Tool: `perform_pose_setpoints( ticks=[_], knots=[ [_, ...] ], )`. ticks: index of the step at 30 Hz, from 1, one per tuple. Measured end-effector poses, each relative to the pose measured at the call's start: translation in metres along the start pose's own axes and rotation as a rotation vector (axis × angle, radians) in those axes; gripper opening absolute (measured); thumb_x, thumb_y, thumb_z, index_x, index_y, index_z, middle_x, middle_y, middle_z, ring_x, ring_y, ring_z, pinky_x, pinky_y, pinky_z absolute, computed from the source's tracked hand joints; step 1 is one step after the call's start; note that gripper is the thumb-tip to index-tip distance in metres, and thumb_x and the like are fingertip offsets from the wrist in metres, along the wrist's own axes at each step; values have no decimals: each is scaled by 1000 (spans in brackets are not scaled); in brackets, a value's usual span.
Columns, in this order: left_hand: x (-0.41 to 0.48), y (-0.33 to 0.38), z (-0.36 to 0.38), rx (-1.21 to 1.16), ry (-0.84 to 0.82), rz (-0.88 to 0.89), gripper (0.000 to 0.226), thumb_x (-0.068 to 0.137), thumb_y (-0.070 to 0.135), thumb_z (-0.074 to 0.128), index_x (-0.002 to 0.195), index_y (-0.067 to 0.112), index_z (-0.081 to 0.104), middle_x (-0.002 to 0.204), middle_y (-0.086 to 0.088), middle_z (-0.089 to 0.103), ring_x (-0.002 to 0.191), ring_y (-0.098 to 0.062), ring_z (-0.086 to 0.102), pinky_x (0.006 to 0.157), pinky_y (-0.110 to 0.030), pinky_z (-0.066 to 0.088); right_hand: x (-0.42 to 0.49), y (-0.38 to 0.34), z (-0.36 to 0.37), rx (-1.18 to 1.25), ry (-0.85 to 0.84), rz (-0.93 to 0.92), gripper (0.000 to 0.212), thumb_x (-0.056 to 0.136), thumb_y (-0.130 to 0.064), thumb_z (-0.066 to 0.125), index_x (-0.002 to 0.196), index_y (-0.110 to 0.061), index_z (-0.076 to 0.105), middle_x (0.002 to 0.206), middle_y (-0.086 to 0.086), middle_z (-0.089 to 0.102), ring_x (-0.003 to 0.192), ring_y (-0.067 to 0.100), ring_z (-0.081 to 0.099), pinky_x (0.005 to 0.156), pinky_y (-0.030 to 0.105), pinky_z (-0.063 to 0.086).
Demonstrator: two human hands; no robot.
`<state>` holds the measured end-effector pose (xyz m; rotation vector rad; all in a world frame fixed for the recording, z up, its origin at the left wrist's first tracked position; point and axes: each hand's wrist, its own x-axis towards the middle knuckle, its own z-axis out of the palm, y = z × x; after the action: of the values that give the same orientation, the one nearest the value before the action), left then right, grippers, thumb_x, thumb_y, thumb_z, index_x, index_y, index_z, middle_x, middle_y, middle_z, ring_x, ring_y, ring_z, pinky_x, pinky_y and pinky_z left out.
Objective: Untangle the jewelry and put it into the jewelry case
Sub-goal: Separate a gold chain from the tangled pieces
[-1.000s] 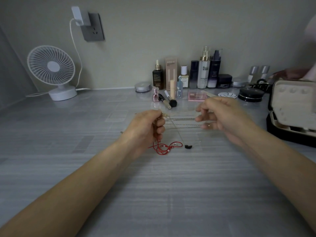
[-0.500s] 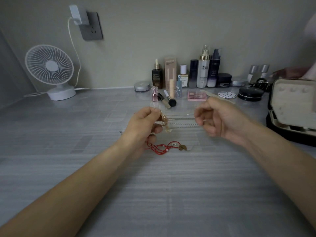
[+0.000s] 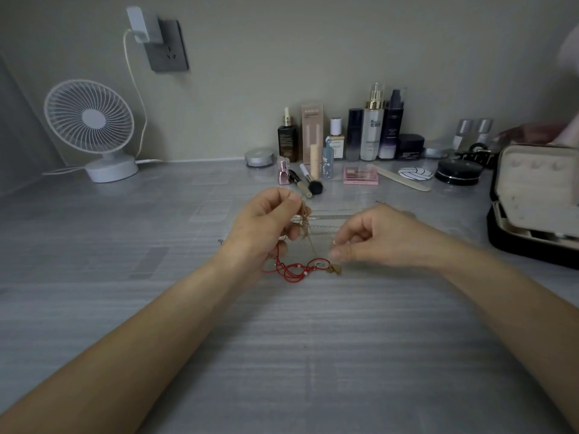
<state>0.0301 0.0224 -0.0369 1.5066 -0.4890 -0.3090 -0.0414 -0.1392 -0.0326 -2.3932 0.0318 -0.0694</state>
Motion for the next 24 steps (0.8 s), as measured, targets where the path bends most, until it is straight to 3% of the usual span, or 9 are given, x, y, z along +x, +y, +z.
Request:
perform_pose_setpoints(
  ticks=[2, 4, 6, 9, 11, 13, 15, 19, 24],
  knots=[
    [0, 0, 0, 15, 6, 2, 21, 94, 20, 51, 73, 19, 54, 73, 6, 59, 48, -5, 43, 36, -15, 27, -1, -2, 1, 14, 5, -39, 7, 79, -29, 69, 75, -23, 68, 52, -13, 53, 48, -2, 44, 54, 11, 36],
    [-1, -1, 0, 40, 5, 1, 19, 93, 20, 53, 73, 20, 55, 72, 6, 58, 49, -5, 43, 36, -15, 28, -1, -2, 0, 190, 25, -57, 15, 85, -20, 62, 70, -22, 65, 58, -11, 58, 53, 2, 49, 58, 15, 43],
    [-1, -2, -1, 80, 0, 9, 19, 92, 20, 54, 73, 21, 57, 70, 6, 60, 49, -6, 43, 37, -15, 29, -1, -2, -1, 381, 62, -39, 27, 88, -11, 57, 62, -17, 63, 65, -3, 64, 65, 8, 59, 72, 20, 50],
    [-1, -3, -1, 128, -16, 17, 17, 91, 19, 56, 74, 21, 58, 66, 9, 64, 50, -8, 44, 38, -16, 30, 0, 0, -2, 526, 113, -20, 38, 85, -11, 51, 49, -16, 62, 75, 0, 71, 82, 9, 65, 88, 25, 46],
    [-2, -4, 0, 146, -32, 15, 16, 91, 19, 56, 75, 19, 59, 66, 7, 66, 50, -9, 44, 38, -16, 29, 1, 0, -4, 720, 127, 11, 39, 87, -7, 45, 52, -13, 62, 70, 2, 70, 73, 11, 65, 80, 25, 50],
    [-2, -6, 1, 149, -39, 15, 15, 91, 19, 56, 76, 18, 59, 66, 6, 66, 49, -10, 44, 37, -15, 28, 1, -2, -6, 879, 102, 60, 37, 89, -7, 41, 60, -10, 63, 55, 1, 60, 53, 13, 55, 59, 25, 49],
    [-1, -6, 1, 156, -38, 16, 15, 90, 19, 57, 76, 18, 59, 66, 5, 66, 48, -10, 44, 37, -15, 28, -1, -2, -6, 811, 80, 87, 29, 90, -13, 43, 69, -10, 63, 45, -4, 39, 40, 9, 32, 41, 21, 31],
    [-1, -6, 1, 172, -33, 15, 16, 91, 19, 57, 75, 18, 59, 61, 6, 66, 45, -8, 44, 37, -14, 29, -4, -8, -5, 620, 105, 48, 21, 78, -32, 61, 71, -13, 64, 41, -7, 24, 36, 7, 17, 37, 17, 15],
    [-1, -7, 3, 147, -68, -4, 18, 92, 18, 54, 74, 16, 58, 64, -1, 64, 42, -8, 42, 35, -12, 28, -2, -5, -4, 649, 151, 33, 29, 90, -18, 54, 62, -16, 63, 40, -7, 29, 35, 7, 22, 36, 17, 18]
  ],
)
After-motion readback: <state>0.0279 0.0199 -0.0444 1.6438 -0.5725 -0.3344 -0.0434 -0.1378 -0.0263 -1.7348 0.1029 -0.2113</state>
